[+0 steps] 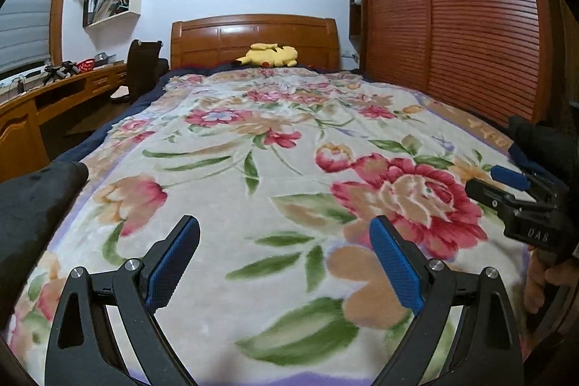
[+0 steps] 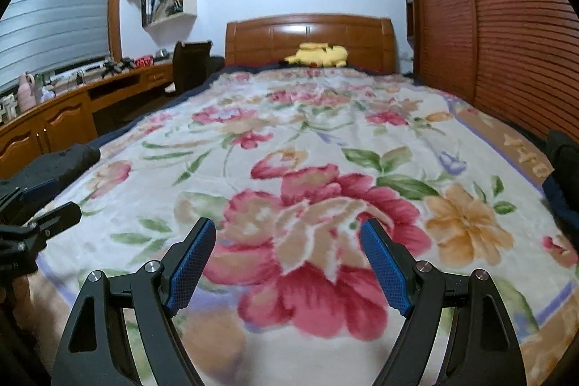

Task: Fold large clothes

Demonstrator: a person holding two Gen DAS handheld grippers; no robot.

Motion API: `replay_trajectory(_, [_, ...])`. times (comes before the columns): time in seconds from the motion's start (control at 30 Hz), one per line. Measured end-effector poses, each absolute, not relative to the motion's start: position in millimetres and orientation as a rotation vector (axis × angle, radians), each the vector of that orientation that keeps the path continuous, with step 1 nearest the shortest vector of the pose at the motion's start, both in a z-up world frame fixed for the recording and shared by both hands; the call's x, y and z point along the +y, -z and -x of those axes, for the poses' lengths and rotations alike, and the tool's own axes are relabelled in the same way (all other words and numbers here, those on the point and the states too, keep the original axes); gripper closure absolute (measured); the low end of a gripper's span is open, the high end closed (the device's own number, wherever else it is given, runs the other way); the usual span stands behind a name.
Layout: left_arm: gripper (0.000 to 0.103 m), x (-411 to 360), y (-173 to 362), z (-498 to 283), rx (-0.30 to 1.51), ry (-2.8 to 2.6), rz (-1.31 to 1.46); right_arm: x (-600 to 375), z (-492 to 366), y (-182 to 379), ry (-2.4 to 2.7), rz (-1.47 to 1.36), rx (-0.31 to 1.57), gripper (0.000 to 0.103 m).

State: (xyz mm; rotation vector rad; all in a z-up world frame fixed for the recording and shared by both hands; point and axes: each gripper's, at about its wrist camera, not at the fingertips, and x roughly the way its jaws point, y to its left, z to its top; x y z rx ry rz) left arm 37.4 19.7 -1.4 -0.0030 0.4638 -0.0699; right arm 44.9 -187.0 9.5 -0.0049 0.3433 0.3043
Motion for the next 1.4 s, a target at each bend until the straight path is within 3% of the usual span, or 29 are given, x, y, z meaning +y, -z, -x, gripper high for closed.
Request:
replay_trajectory(0.27, [0.008, 20.2, -3.0, -25.8, 0.417, 0.039, -0.002, -182.2, -26.5, -5.8, -0.306, 0.020, 0.242, 0.019])
replay_trajectory(1.4, [0.008, 8.8, -3.2, -20.5, 0.393, 0.059, -0.010, -185.2, -11.6, 1.2, -0.292, -0.009, 0.215, 0.019])
